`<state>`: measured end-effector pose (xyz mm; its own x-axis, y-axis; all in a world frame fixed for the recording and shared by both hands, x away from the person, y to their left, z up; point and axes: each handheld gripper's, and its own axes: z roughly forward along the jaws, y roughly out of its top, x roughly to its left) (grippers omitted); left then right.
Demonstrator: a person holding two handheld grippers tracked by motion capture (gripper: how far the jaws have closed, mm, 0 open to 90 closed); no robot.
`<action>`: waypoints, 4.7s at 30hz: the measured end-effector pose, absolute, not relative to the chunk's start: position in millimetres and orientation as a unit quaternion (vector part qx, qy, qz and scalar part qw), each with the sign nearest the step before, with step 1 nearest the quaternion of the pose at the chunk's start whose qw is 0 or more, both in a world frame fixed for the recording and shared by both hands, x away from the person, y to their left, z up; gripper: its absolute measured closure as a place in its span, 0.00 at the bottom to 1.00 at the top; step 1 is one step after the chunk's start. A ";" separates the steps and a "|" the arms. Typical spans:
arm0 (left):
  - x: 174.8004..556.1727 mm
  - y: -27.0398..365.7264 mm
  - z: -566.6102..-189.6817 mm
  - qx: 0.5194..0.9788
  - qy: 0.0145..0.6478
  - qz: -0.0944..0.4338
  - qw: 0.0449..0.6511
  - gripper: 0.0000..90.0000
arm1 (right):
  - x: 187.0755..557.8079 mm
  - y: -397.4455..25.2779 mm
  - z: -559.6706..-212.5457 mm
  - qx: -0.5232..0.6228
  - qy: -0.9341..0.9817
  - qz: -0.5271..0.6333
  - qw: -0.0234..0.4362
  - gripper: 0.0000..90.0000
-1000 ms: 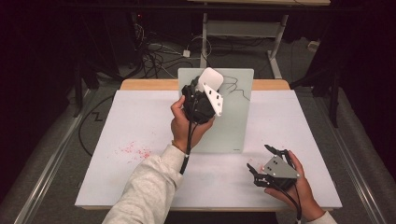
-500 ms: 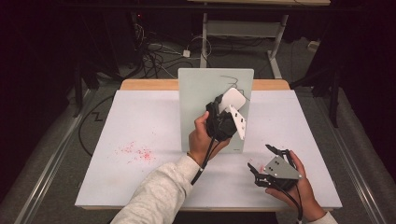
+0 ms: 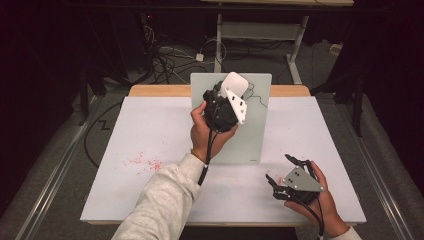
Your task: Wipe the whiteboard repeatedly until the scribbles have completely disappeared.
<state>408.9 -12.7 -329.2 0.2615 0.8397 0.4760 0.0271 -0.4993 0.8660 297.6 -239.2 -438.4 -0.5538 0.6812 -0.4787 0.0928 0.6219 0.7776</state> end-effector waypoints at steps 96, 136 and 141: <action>381.7 -97.8 -395.7 0.765 0.183 0.544 0.291 0.32 | 294.9 -232.4 -450.5 0.214 0.829 0.357 0.374 0.21; 377.3 44.6 -402.3 0.748 0.273 0.537 0.279 0.32 | 292.1 -229.1 -449.8 0.208 0.831 0.352 0.377 0.21; 380.9 54.5 -393.9 0.740 0.288 0.536 0.287 0.32 | 292.7 -228.5 -450.2 0.208 0.832 0.352 0.375 0.21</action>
<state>380.9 54.5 -393.9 0.2588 0.7337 0.6283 0.1174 -0.6695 0.7335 292.7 -228.5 -450.2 -0.6321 0.6095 -0.4785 0.0815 0.6664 0.7412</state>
